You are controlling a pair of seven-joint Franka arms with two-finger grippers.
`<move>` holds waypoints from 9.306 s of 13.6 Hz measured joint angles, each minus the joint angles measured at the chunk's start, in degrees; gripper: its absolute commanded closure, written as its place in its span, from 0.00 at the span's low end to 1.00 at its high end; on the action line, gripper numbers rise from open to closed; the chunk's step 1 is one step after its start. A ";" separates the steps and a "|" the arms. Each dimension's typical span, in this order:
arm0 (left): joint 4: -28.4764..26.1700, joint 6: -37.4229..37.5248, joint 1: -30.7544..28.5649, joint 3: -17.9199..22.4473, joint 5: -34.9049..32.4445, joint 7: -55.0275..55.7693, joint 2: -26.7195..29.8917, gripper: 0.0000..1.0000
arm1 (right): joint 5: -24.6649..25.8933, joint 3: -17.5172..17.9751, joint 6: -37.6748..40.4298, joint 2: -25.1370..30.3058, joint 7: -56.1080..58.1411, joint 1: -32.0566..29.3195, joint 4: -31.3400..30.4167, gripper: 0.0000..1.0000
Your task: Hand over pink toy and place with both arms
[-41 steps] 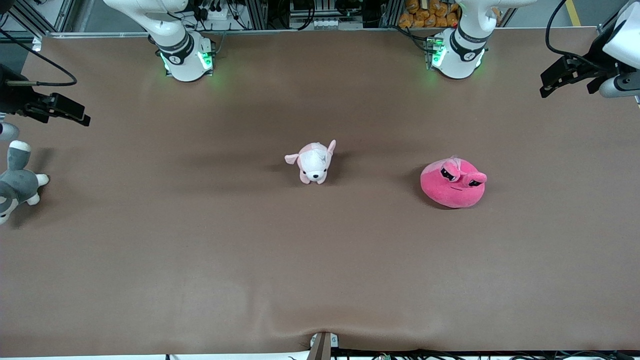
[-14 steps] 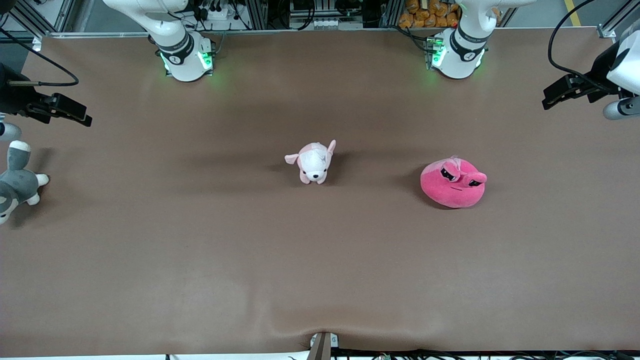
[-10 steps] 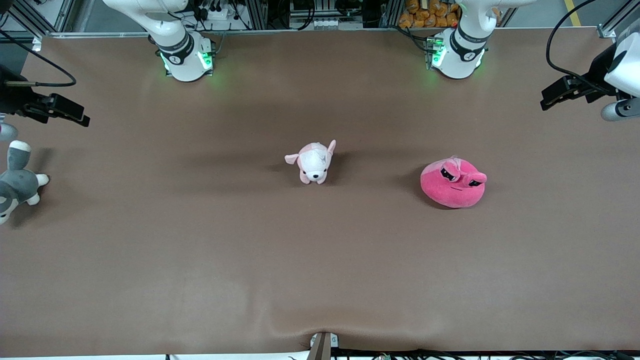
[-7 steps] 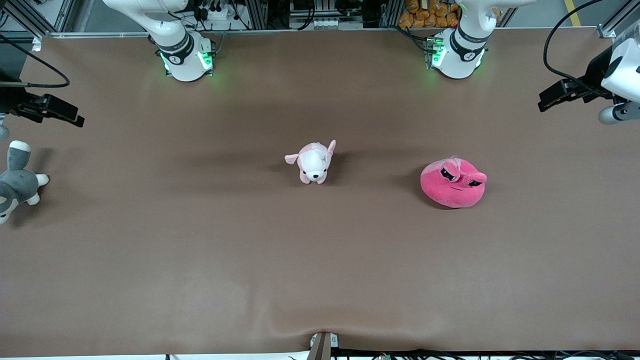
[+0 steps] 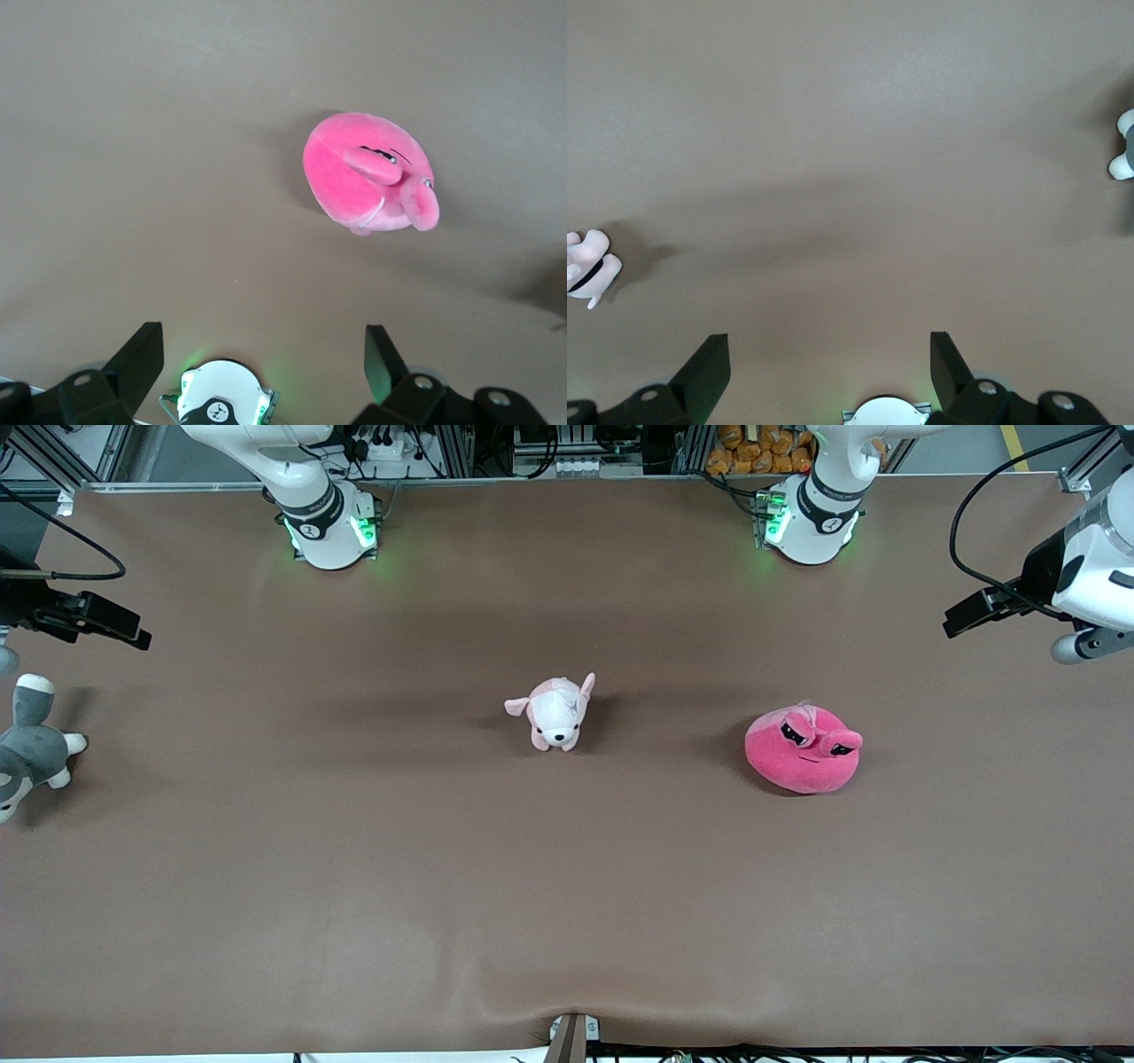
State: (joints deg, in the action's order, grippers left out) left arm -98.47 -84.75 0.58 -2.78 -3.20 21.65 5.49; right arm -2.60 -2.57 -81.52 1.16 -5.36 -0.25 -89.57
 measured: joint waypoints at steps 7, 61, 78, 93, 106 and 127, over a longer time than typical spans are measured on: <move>-4.55 -2.25 -9.52 0.25 6.79 4.31 -0.19 0.00 | 0.00 -0.17 0.00 0.02 0.00 -0.47 0.33 0.00; -15.95 -30.29 -7.89 -7.14 20.28 56.31 -21.96 0.89 | 0.10 3.67 0.01 0.03 2.98 -2.25 1.85 0.00; 2.91 -15.13 -7.71 -14.38 24.26 70.24 -21.58 1.00 | 0.11 -0.14 0.01 0.02 2.98 0.60 1.85 0.00; 12.11 -32.00 10.49 -22.66 33.32 102.16 -23.85 1.00 | -10.49 0.50 -0.87 -4.07 8.43 10.99 1.85 0.00; 12.94 -54.14 24.17 -22.48 33.33 113.52 -30.90 1.00 | -24.05 0.48 -19.23 -7.95 20.81 24.25 1.82 0.00; 13.31 -54.44 24.56 -22.30 33.33 113.53 -31.13 0.18 | -23.15 -0.79 -20.20 -12.08 32.64 27.37 0.10 1.00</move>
State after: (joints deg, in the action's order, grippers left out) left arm -85.16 -139.19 25.15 -25.08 30.13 135.17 -25.64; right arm -25.75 -3.36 -101.72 -10.92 27.28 27.12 -89.47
